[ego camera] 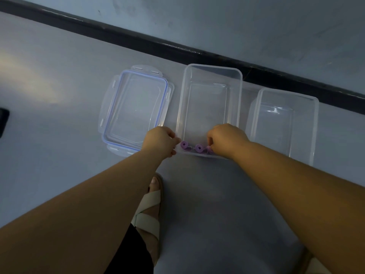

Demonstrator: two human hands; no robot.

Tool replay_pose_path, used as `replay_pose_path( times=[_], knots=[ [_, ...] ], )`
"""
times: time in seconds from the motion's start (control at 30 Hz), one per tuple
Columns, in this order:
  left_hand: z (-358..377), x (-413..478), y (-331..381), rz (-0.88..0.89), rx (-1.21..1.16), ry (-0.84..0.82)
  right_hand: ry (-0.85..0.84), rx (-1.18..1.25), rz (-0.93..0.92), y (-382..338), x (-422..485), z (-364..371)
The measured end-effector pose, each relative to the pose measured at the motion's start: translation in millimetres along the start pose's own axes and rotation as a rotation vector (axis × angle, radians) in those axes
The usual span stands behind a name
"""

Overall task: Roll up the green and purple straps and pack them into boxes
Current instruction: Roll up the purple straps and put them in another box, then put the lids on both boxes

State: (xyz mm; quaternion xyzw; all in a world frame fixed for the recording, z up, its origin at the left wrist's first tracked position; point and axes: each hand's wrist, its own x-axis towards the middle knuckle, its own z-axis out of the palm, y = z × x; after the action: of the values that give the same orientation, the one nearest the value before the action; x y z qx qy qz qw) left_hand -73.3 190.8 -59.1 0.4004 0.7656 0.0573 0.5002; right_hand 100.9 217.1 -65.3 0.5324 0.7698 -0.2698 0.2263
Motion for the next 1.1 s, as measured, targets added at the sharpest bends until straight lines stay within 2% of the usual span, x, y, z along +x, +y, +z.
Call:
replay_pose_path(
  times=[0.27, 0.4, 0.47, 0.57, 0.63, 0.7, 0.8, 0.87, 0.93, 1.1],
  knots=[
    [-5.3, -2.1, -4.3, 0.043, 0.043, 0.001, -0.030, -0.012, 0.001, -1.4, 0.4, 0.8],
    [-21.3, 0.6, -12.2, 0.019, -0.033, 0.086, -0.002, 0.041, -0.002, -0.1, -2.1, -1.8],
    [-32.7, 5.0, -20.3, 0.015, 0.003, 0.160, 0.101, 0.136, -0.015, -2.3, -5.3, -9.1],
    [-48.2, 9.3, -36.2, -0.001, 0.236, 0.293, 0.361, 0.382, -0.088, -22.5, -7.1, -23.3],
    [-56.7, 9.2, -48.2, -0.015, 0.258, 0.354, 0.395, 0.600, -0.106, -49.7, -4.4, -33.2],
    [-61.6, 8.7, -58.9, -0.024, 0.312, 0.347, 0.296, 0.838, -0.078, -77.9, 1.5, -38.6],
    [-65.7, 11.2, -77.8, -0.036, 0.364, 0.255, 0.055, 1.121, 0.080, -119.9, 24.0, -28.2],
    [-67.2, 12.7, -89.6, -0.018, 0.392, 0.208, 0.044, 1.252, 0.267, -141.5, 44.7, -10.7],
    [-67.3, 13.6, -99.6, 0.016, 0.421, 0.174, 0.063, 1.262, 0.459, -154.5, 63.6, 6.3],
    [-66.3, 17.6, -113.6, 0.042, 0.430, 0.107, 0.022, 1.340, 0.648, -161.2, 91.9, 35.6]
  ],
)
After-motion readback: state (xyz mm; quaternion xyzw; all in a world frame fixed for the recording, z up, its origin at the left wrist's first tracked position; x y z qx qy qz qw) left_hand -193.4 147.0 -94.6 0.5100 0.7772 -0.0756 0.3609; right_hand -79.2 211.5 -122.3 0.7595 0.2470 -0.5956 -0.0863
